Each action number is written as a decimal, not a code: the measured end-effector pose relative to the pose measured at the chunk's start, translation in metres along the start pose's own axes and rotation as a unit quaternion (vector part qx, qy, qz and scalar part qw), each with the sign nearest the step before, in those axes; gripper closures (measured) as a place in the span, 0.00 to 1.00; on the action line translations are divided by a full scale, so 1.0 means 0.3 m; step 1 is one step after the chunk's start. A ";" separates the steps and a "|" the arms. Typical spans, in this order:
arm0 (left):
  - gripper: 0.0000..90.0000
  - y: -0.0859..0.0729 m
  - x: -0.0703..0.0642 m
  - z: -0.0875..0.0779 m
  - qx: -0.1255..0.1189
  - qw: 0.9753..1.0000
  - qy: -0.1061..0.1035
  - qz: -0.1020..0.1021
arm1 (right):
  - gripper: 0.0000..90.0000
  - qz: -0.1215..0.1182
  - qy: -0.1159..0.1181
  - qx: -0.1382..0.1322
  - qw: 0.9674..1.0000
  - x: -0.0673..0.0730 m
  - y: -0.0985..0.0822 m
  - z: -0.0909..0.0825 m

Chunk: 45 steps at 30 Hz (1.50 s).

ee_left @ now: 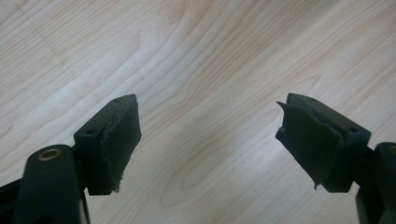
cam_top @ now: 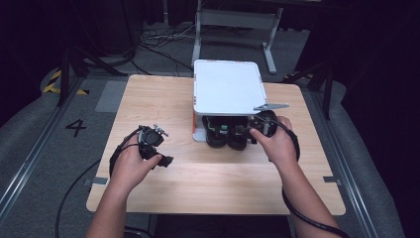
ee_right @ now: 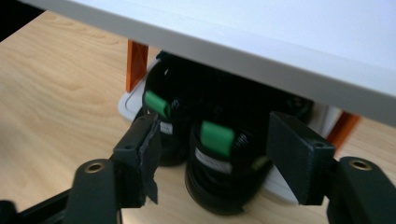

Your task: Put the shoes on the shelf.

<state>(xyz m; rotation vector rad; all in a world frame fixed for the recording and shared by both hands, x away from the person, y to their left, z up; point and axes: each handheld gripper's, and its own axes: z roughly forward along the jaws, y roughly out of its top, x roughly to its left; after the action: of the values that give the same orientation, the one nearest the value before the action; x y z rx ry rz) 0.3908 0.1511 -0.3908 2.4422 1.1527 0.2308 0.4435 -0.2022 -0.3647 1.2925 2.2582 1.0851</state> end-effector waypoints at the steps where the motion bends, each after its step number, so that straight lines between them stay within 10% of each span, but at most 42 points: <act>1: 0.23 0.003 -0.006 0.002 -0.001 1.000 0.000 0.002 | 0.39 -0.015 -0.002 -0.005 1.000 -0.017 -0.007 -0.017; 7: 0.24 0.025 -0.059 0.005 -0.019 1.000 0.007 0.012 | 0.24 -0.086 -0.008 0.000 0.996 -0.069 -0.066 -0.090; 17: 0.38 0.053 -0.126 0.031 -0.008 1.000 -0.013 0.022 | 0.35 -0.063 0.052 0.011 0.997 -0.133 -0.196 -0.218; 20: 0.40 0.063 -0.140 0.039 -0.009 1.000 -0.013 0.027 | 0.18 -0.090 0.051 0.048 0.994 -0.144 -0.215 -0.245; 28: 0.42 0.069 -0.193 0.075 -0.027 0.999 0.004 0.019 | 0.40 -0.114 0.030 0.086 0.989 -0.131 -0.269 -0.190; 40: 0.42 0.091 -0.245 0.142 -0.057 0.998 -0.006 0.009 | 0.58 -0.067 0.044 0.030 0.996 -0.090 -0.310 -0.124; 45: 0.43 0.111 -0.275 0.177 -0.085 0.996 0.010 0.003 | 0.73 -0.081 0.030 0.000 0.996 -0.053 -0.315 -0.097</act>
<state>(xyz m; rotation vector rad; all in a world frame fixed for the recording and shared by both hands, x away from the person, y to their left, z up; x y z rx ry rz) 0.3782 0.0527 -0.4208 2.2998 1.0874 0.3416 0.3787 -0.2573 -0.4175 1.0679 2.3588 1.0793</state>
